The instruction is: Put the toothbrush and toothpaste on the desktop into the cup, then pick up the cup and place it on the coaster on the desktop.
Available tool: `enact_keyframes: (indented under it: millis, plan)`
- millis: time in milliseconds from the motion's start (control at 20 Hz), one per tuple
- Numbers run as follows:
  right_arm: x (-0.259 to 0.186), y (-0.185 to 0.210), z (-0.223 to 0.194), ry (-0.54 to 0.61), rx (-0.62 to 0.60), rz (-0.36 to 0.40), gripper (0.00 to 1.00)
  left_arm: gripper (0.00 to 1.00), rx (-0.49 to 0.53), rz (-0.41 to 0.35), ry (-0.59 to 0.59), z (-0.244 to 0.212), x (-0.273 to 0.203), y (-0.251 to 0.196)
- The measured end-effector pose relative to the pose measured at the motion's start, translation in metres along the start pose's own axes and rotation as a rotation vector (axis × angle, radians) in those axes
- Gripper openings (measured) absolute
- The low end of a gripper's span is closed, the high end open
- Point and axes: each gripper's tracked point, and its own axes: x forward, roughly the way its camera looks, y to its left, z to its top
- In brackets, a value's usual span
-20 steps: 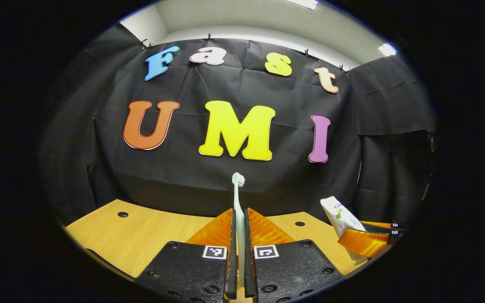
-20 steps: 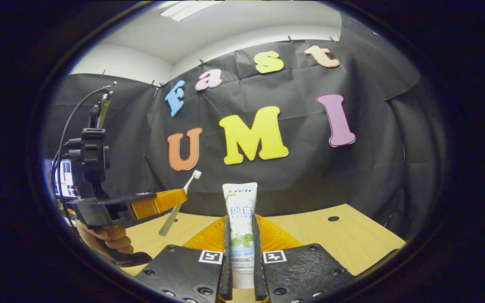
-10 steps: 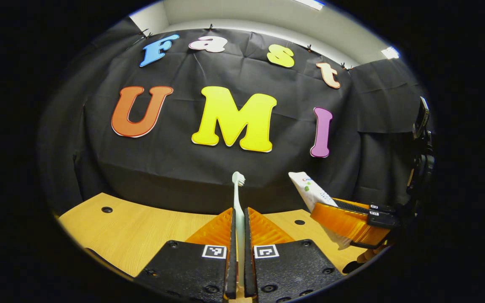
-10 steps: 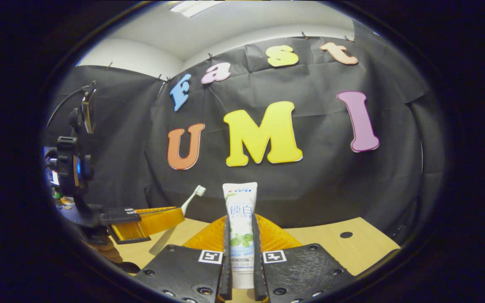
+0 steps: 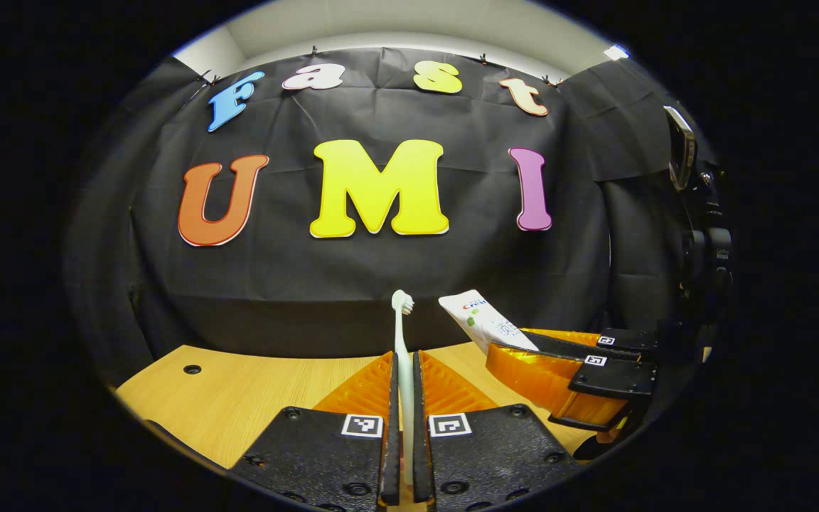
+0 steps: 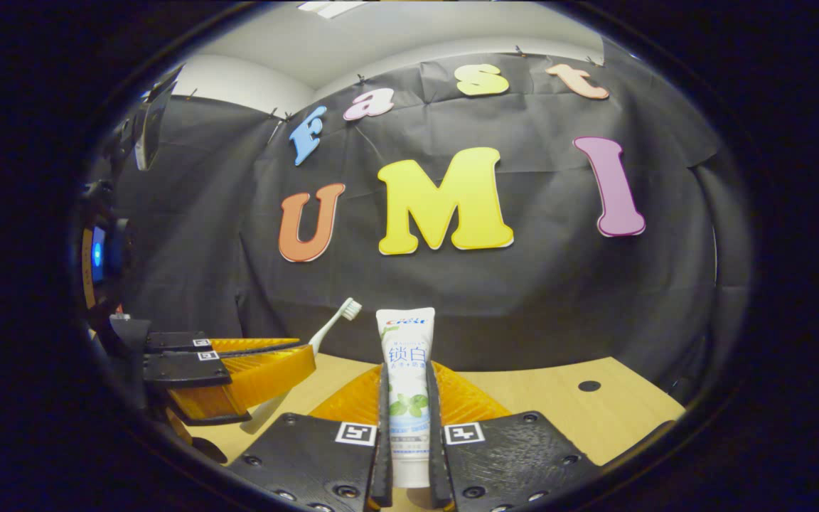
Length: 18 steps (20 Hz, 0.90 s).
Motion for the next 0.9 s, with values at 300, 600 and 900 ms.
enact_keyframes:
  millis: [300,600,900]
  plan:
    - [-0.005,-0.009,0.011,-0.024,0.047,-0.026,0.20,0.10,-0.020,0.021,0.014,-0.007,0.005,0.006]
    - [-0.004,-0.012,0.006,0.000,0.079,-0.028,0.20,0.06,-0.064,0.022,0.018,-0.006,0.004,0.010]
    - [-0.003,-0.015,0.004,0.009,0.097,-0.031,0.20,0.12,-0.075,0.024,0.045,-0.015,0.009,0.010]
